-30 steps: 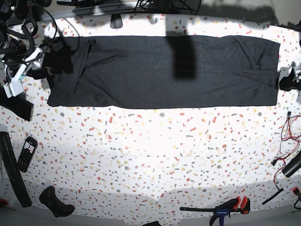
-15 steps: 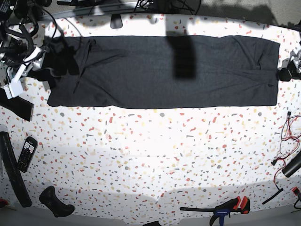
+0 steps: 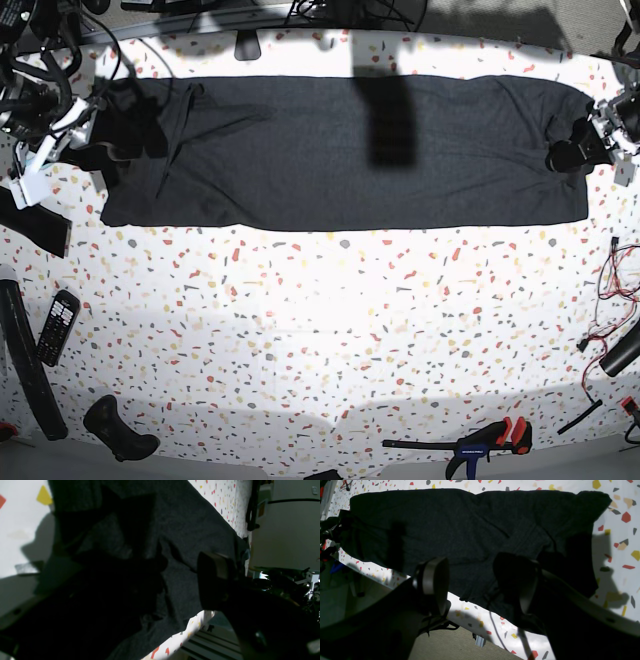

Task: Fold the T-shirt properly
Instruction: 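Lift the strip end with the left gripper and fold it toward the right gripper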

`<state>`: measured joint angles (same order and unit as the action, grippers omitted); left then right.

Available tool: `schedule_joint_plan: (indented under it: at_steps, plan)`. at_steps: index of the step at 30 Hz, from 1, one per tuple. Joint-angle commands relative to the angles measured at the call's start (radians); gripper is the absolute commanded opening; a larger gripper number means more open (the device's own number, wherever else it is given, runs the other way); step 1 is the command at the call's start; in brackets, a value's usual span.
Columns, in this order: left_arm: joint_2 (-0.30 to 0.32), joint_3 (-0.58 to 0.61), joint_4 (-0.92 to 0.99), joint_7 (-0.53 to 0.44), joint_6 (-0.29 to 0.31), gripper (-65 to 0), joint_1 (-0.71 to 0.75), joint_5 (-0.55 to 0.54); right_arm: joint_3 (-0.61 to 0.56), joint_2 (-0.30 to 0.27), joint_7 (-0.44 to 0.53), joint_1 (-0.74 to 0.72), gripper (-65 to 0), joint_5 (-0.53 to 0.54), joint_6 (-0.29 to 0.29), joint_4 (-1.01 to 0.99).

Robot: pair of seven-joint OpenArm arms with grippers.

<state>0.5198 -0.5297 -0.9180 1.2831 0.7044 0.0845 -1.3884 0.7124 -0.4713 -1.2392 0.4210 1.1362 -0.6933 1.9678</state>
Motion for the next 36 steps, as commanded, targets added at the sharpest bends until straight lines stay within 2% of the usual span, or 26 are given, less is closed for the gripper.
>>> schedule_joint_plan:
  at_steps: [1, 7, 9, 10, 11, 14, 17, 20, 25, 27, 30, 36]
  plan:
    - [0.021, 0.001, -0.005, 0.036, -0.006, -19.9, 0.001, 0.044, 0.008, -0.019, 0.016, -0.005, -25.1, 0.024, -0.005, 0.013]
    - [0.020, 0.001, -0.005, -0.008, -0.006, -20.2, 0.002, 0.045, 0.008, -0.019, 0.017, -0.005, -25.1, 0.024, -0.005, 0.013]
    - [0.021, 0.001, -0.005, -0.020, -0.006, -23.7, 0.001, 0.045, 0.008, -0.019, 0.017, -0.005, -25.1, 0.024, -0.005, 0.013]
    - [0.021, 0.001, -0.005, -0.025, -0.006, -28.6, 0.001, 0.045, 0.008, -0.019, 0.017, -0.005, -25.1, 0.024, -0.005, 0.013]
    - [0.021, 0.001, -0.005, -0.032, -0.006, -36.3, 0.001, 0.044, 0.008, -0.019, 0.016, -0.005, -25.1, 0.024, -0.005, 0.013]
    - [0.021, 0.001, -0.005, -0.085, -0.006, -65.0, 0.001, 0.044, 0.008, -0.019, 0.016, -0.005, -25.1, 0.024, -0.005, 0.013]
    - [0.023, 0.001, -0.005, -0.148, -0.006, -65.0, -0.010, 0.045, 0.008, -0.019, 0.016, -0.005, -25.1, 0.024, -0.005, 0.013]
    - [0.029, -0.001, -0.005, -0.160, -0.006, -65.0, -0.046, 0.056, 0.008, -0.019, 0.016, -0.005, -25.1, 0.024, -0.005, 0.013]
    - [0.045, -0.001, -0.005, -0.237, -0.006, -65.0, -0.138, 0.245, 0.008, -0.019, 0.015, -0.005, -25.1, 0.024, -0.005, 0.013]
    - [0.050, -0.001, -0.005, -0.211, -0.011, -65.0, -0.168, 0.262, 0.008, -0.019, 0.015, -0.005, -25.1, 0.024, -0.005, 0.013]
    - [0.048, -0.001, -0.018, -0.138, -0.013, -65.0, -0.182, 0.230, 0.008, -0.019, 0.015, -0.005, -25.1, 0.024, -0.005, 0.013]
    - [0.042, -0.001, -0.129, -0.079, -0.016, -65.0, -0.178, 0.219, 0.008, -0.019, 0.021, -0.006, -25.1, 0.024, -0.005, 0.013]
